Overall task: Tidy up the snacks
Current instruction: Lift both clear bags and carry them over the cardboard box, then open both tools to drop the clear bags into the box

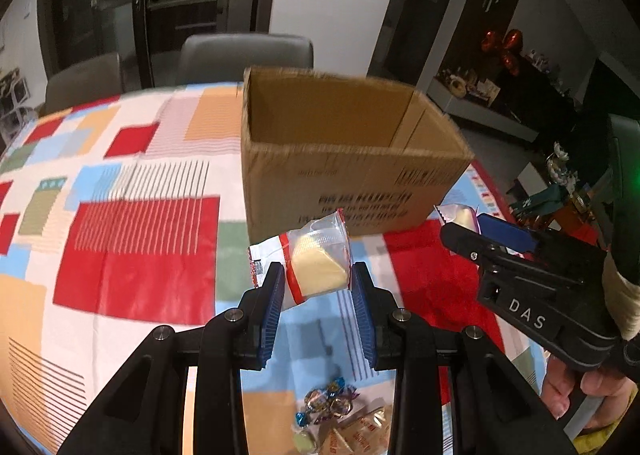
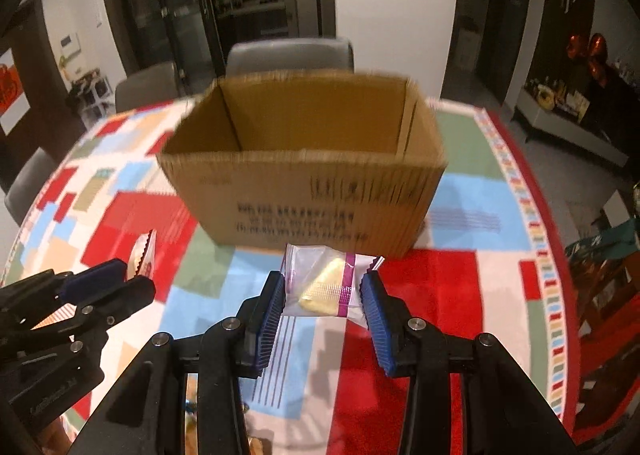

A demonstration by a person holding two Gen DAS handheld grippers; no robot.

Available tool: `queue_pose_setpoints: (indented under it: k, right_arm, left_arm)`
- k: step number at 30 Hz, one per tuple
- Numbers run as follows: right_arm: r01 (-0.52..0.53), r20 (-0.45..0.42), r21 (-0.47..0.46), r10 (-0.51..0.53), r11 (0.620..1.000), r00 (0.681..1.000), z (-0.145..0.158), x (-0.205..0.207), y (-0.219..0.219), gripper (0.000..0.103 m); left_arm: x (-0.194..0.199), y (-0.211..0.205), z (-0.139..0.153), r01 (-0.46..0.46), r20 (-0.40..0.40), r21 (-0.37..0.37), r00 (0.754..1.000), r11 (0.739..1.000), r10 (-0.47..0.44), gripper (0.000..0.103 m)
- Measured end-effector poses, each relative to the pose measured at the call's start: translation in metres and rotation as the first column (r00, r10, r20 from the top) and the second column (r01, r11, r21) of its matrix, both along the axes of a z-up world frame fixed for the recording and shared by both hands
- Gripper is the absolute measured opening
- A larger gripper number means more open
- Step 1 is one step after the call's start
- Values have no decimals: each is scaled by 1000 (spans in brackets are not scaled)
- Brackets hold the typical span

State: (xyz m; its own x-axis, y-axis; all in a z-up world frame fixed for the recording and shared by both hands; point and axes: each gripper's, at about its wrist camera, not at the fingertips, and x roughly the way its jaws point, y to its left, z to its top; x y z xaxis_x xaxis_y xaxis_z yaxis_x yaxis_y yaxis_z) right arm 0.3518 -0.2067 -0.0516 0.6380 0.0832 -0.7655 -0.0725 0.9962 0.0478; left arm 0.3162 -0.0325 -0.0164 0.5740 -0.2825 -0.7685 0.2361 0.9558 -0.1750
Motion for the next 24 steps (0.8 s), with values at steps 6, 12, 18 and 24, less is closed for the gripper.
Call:
queue_pose_setpoints:
  k: [6,12,18,24]
  right_arm:
    - [20,58,32,-22,999,998,26,4,-12,41]
    - [30,84,69,-36,997,996,43,17,-24,41]
    - [21,119,84,-31,996,992,55,32,-30,42]
    - [16,139,74,-26,997,990,56,54,-31,42]
  left_arm:
    - [7,-7,28,22,57,3,998,1000,-22,33]
    - [21,-16,45,40,93,16,995,999,-41,33]
    - [41,-22,54,50,118,20,992,999,-52,33]
    - [68,-24,55,44,121,19,992,999,-46,33]
